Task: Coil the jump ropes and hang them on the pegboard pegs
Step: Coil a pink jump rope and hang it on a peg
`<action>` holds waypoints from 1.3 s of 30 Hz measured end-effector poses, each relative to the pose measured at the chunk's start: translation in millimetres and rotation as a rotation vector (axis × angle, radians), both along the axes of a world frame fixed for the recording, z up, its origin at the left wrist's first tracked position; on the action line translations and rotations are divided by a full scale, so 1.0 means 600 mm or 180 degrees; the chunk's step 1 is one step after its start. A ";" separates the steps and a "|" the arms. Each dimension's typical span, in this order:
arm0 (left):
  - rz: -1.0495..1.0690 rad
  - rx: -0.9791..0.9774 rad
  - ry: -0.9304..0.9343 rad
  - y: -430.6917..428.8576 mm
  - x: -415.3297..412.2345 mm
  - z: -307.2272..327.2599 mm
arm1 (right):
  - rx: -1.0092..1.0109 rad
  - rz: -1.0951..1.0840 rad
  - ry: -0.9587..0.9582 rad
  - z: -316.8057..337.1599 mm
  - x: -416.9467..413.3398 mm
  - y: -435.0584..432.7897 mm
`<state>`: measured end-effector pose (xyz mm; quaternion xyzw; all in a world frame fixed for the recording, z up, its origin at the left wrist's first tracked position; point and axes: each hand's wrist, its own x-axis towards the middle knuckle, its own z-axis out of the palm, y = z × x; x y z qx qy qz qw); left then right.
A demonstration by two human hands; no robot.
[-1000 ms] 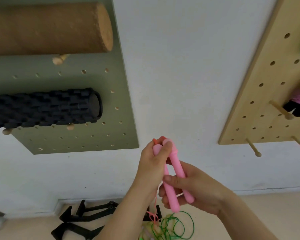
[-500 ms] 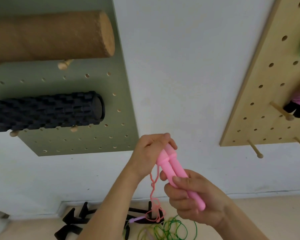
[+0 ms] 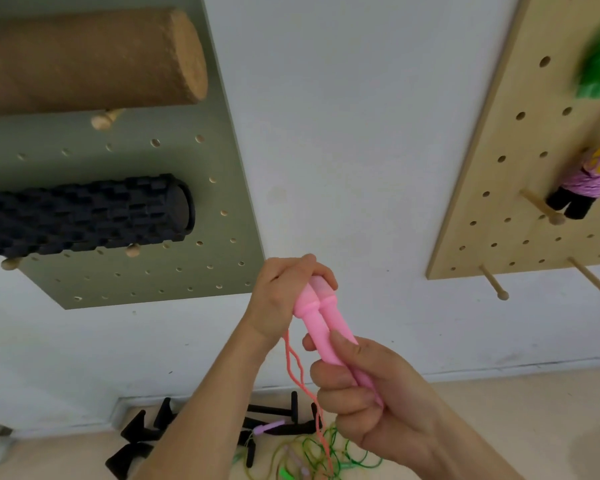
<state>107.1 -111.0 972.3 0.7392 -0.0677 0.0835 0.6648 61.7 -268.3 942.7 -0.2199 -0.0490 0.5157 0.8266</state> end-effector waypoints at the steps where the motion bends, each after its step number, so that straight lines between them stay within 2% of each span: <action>1: 0.0009 -0.0180 0.0201 -0.008 -0.001 0.001 | 0.0073 -0.0091 0.0074 0.002 -0.004 0.001; 3: 0.0182 -0.0530 0.0680 -0.029 -0.001 -0.004 | 0.0219 -0.0301 0.0200 0.007 -0.006 0.003; 5: 0.0382 -0.0151 0.0896 -0.048 -0.004 -0.029 | 0.0131 -0.0674 0.0250 0.017 0.003 0.003; 6: 0.0336 0.0097 0.0890 -0.057 -0.012 -0.042 | -0.0117 -0.0971 0.0176 0.022 0.011 0.002; 8: 0.0011 0.0941 0.0747 -0.068 -0.029 -0.071 | -0.1193 -0.1685 -0.0521 0.021 0.032 -0.007; 10: -0.0232 0.2566 0.0350 -0.063 -0.042 -0.081 | -0.2750 -0.2189 -0.1833 0.007 0.055 -0.020; 11: -0.0197 0.3324 0.0125 -0.060 -0.045 -0.078 | -0.3472 -0.2213 -0.2526 -0.002 0.064 -0.029; 13: -0.0065 0.4006 -0.0318 -0.050 -0.047 -0.055 | -0.4456 -0.1825 -0.3659 -0.017 0.076 -0.042; 16: -0.0348 0.4817 -0.0661 -0.047 -0.048 -0.026 | -0.5316 -0.0915 -0.4857 -0.020 0.075 -0.051; 19: -0.0799 0.5188 -0.0905 -0.040 -0.048 -0.011 | -0.5619 0.0001 -0.5801 -0.010 0.064 -0.056; 23: -0.1237 0.5364 -0.1091 -0.033 -0.044 0.029 | -0.5417 0.1073 -0.6479 -0.002 0.045 -0.066; 25: -0.1449 0.4994 -0.0831 -0.028 -0.042 0.047 | -0.5224 0.1358 -0.6858 0.006 0.035 -0.070; 30: -0.1627 0.3195 0.0379 -0.011 -0.030 0.052 | -0.4697 0.1746 -0.7633 0.029 0.016 -0.081; 32: -0.1839 0.2682 0.0863 -0.010 -0.019 0.047 | -0.4431 0.1734 -0.7985 0.042 0.014 -0.085; 34: -0.2076 0.2333 0.1214 -0.007 -0.011 0.039 | -0.4354 0.1523 -0.8048 0.058 0.012 -0.088; 36: -0.2280 0.1612 0.1407 -0.001 -0.005 0.023 | -0.4269 0.1563 -0.7991 0.064 0.016 -0.088; 37: -0.2292 0.1149 0.1441 0.003 -0.003 0.010 | -0.4187 0.1485 -0.7819 0.063 0.019 -0.090; 39: -0.2172 0.0192 0.1519 0.003 -0.001 -0.012 | -0.4089 0.1195 -0.7084 0.079 0.020 -0.091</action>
